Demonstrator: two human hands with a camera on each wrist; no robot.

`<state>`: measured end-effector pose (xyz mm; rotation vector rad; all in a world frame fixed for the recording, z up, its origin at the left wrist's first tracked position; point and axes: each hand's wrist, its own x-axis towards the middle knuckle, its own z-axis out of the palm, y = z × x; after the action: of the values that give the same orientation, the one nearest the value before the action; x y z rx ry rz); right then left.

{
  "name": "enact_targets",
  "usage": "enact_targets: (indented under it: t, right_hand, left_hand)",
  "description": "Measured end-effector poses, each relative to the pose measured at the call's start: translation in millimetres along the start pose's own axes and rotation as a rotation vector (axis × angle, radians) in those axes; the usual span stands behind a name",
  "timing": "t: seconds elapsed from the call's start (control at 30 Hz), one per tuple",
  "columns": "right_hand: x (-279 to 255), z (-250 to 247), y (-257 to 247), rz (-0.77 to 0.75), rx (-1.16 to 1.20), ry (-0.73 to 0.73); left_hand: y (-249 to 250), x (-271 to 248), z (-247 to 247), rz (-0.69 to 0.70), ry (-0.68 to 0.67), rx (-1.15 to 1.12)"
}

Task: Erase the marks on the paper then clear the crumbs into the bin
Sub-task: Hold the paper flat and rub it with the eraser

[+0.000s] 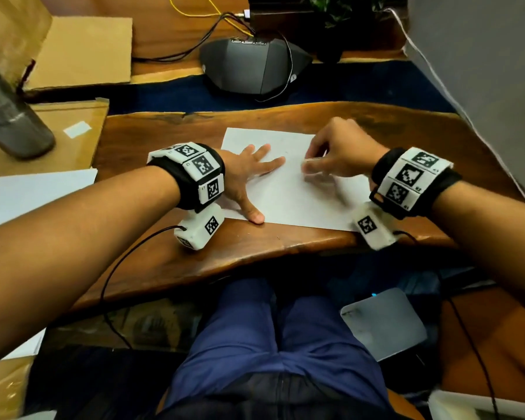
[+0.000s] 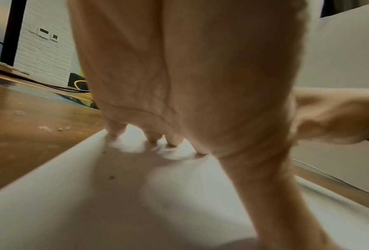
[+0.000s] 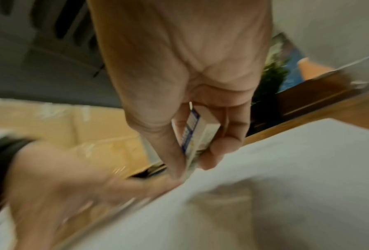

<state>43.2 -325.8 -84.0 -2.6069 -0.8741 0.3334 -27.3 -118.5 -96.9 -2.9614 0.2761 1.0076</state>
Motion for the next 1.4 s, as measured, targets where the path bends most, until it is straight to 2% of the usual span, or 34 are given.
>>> enact_targets:
  t: [0.17, 0.3, 0.33, 0.4, 0.57, 0.63, 0.73, 0.87, 0.93, 1.0, 1.1, 1.2, 1.4]
  right_hand:
    - [2.2, -7.0, 29.3, 0.168, 0.108, -0.128]
    - [6.8, -7.0, 29.4, 0.212, 0.172, -0.130]
    - [7.5, -7.2, 29.3, 0.211, 0.172, -0.132]
    - [10.8, -6.2, 29.5, 0.202, 0.162, -0.138]
    - [14.1, -5.2, 28.3, 0.200, 0.160, -0.138]
    - [12.8, -4.8, 28.8, 0.198, 0.167, -0.135]
    - [13.0, -3.1, 30.8, 0.188, 0.193, -0.126]
    - [14.8, -3.4, 31.4, 0.204, 0.203, -0.132]
    - [14.7, -2.9, 30.5, 0.203, 0.208, -0.131]
    - [13.6, -1.7, 30.1, 0.206, 0.208, -0.118]
    - [13.5, -1.1, 31.0, 0.207, 0.209, -0.103]
    - [14.7, -0.4, 31.9, 0.199, 0.197, -0.105]
    - [15.5, 0.6, 34.3, 0.193, 0.198, -0.104]
  left_hand:
    - [-2.8, -6.4, -1.9, -0.013, 0.031, -0.002]
    - [-2.3, -10.9, -6.3, -0.179, 0.055, 0.123]
    - [0.1, -11.7, -5.6, -0.177, 0.083, 0.169]
    - [8.4, -15.4, 0.0, -0.072, 0.126, 0.225]
    - [60.6, -20.3, 30.7, 0.353, 0.108, 0.292]
    - [69.1, -13.4, 33.6, 0.407, 0.076, 0.230]
    - [53.5, 0.2, 23.5, 0.325, 0.062, 0.115]
    - [16.3, 11.4, 3.1, 0.063, 0.037, 0.065]
    - [6.6, 15.7, 0.1, -0.096, 0.078, 0.085]
    - [8.4, 20.3, 2.0, -0.171, 0.162, 0.111]
    - [22.7, 26.0, 1.0, -0.044, 0.230, 0.134]
    - [31.7, 37.3, -8.4, 0.064, 0.213, 0.161]
    - [31.3, 50.7, -7.6, 0.045, 0.167, 0.045]
